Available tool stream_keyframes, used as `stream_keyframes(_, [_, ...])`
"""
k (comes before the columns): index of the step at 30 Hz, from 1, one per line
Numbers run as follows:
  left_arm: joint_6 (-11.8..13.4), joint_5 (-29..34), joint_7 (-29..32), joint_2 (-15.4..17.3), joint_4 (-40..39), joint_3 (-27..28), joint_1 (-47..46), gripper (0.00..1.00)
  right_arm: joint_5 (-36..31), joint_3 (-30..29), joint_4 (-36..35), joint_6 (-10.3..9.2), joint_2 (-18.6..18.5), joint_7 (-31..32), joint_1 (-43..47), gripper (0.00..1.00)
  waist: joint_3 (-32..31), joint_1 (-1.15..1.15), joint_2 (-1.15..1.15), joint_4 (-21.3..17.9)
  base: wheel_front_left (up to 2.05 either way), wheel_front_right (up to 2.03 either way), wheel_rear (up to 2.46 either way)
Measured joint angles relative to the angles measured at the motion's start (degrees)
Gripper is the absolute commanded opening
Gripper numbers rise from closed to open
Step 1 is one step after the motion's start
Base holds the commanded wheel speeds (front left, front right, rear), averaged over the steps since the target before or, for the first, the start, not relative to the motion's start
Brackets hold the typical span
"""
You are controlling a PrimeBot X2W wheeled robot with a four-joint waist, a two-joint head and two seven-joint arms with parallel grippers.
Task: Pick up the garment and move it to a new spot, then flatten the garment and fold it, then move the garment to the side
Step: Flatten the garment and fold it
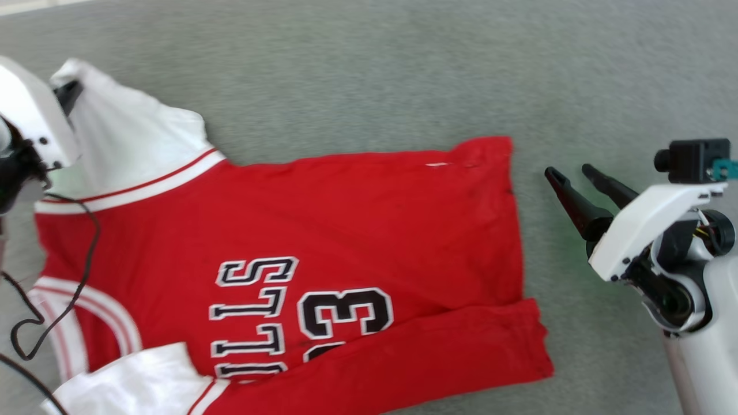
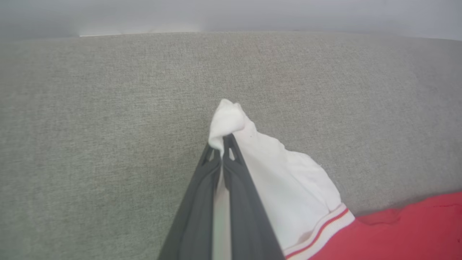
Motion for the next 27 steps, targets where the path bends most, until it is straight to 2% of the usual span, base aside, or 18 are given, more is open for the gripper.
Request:
stream_keyframes(4, [-0.8,1.1,-2.7,-1.4,-3.5,-1.1,0.0,0.00,1.2,1.2,3.4,0.00,-1.4,5.3,-2.9,1.00,-1.0,0.00,0.00,3.3,0.00,0.00,0.00])
stream_keyframes(9, [-0.5,2.1,-4.1,-2.5,-7.7,-2.2,0.4,0.00,1.4,3.3,7.2,0.00,-2.3,10.1,-7.6,1.00,-1.1,0.00,0.00,7.4,0.00,0.00,0.00])
stream_keyframes(15, [-0.5,2.2,-4.5,-3.5,-9.9,-3.4,2.3,0.00,0.9,5.6,12.7,0.01,-3.2,18.2,-13.6,1.00,-0.1,-0.01,0.00,10.4,0.00,0.00,0.00])
stream_keyframes(16, [-0.5,2.2,-4.6,-3.7,-9.9,-3.4,2.4,0.00,0.7,5.9,13.4,0.01,-3.4,19.7,-14.3,0.82,0.0,-0.01,0.00,10.6,0.00,0.00,0.00])
stream_keyframes(17, [-0.6,2.1,-4.7,-3.8,-9.9,-3.6,2.5,0.00,0.8,6.0,14.1,0.03,-3.4,20.9,-15.0,0.16,0.1,-0.01,0.00,10.8,0.00,0.00,0.00])
stream_keyframes(18, [-0.8,2.0,-4.7,-4.0,-9.9,-3.7,2.6,0.00,0.7,6.1,14.5,0.02,-3.4,22.1,-15.6,0.00,0.2,-0.02,0.00,10.9,0.00,0.00,0.00])
stream_keyframes(22, [-1.2,1.9,-5.3,-4.2,-9.1,-3.8,2.6,0.00,0.4,6.5,15.3,0.01,-3.5,24.0,-17.0,0.00,0.1,-0.01,0.00,10.8,0.00,0.00,0.00])
stream_keyframes(27, [-2.0,1.5,-7.3,-4.4,-6.5,-3.1,2.3,0.00,-0.3,6.9,15.0,0.01,-3.3,23.4,-18.1,0.00,-1.2,-0.01,0.00,10.1,0.00,0.00,0.00])
